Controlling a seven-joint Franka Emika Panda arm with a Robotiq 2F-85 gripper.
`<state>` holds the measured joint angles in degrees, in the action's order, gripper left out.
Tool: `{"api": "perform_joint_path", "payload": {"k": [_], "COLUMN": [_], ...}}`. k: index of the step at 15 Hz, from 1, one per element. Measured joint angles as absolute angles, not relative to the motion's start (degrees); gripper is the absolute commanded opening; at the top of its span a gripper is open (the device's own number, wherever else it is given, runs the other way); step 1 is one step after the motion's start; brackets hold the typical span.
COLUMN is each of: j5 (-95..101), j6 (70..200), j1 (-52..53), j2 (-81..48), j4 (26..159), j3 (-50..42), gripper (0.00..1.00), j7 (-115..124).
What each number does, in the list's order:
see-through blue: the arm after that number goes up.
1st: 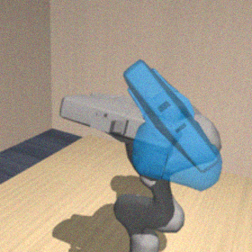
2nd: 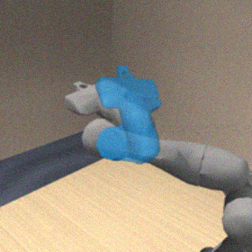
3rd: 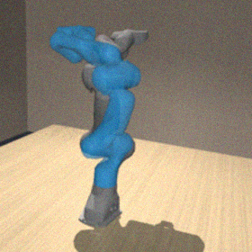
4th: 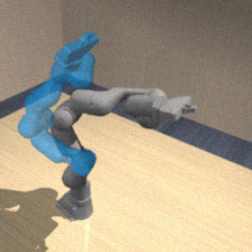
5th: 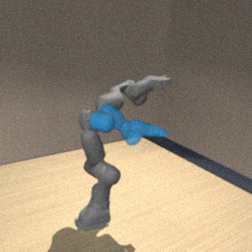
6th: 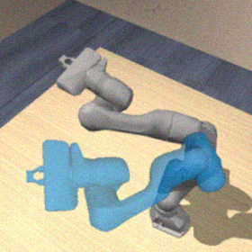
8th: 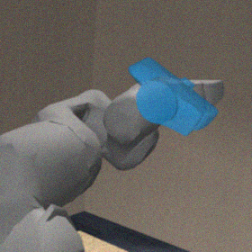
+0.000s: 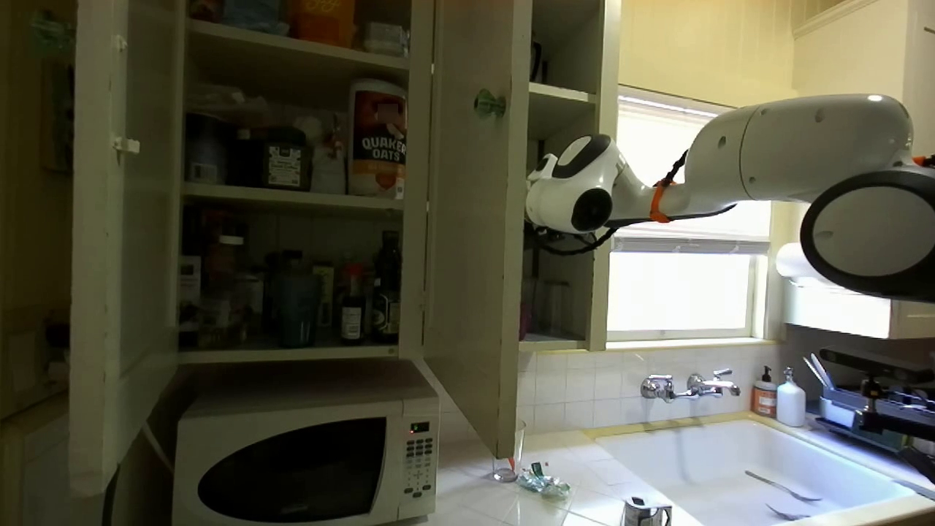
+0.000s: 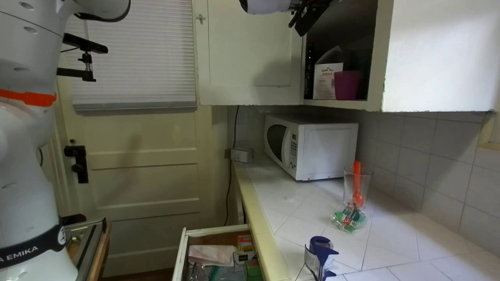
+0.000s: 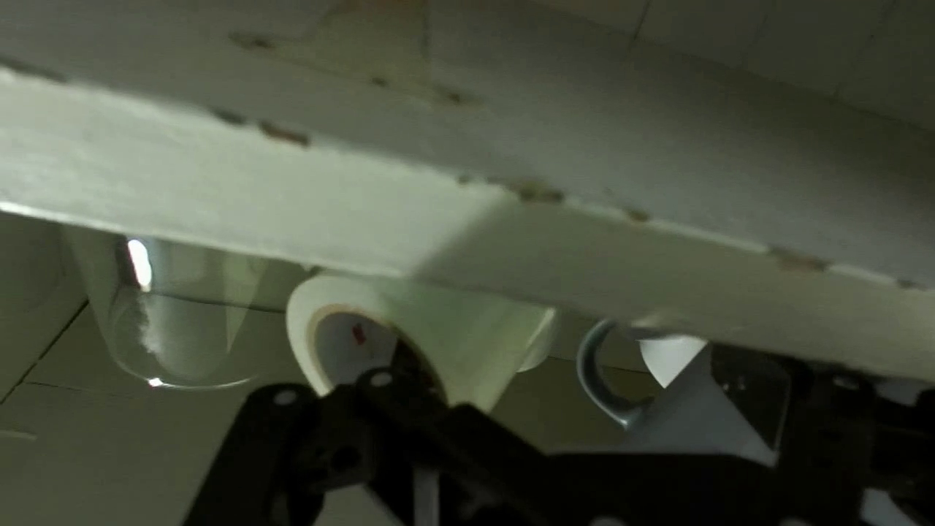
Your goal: Put the masking tape inside the middle shelf of the cabinet on the right
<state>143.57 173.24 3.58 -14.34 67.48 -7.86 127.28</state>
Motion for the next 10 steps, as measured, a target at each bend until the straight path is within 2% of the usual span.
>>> {"api": "perform_joint_path", "payload": {"k": [10], "j5": [142.0], "j6": [171.7], "j1": [4.7], "j2": [-10.8], "j4": [73.5], "j3": [-7.8], "gripper": [1.00], "j7": [126.7]}}
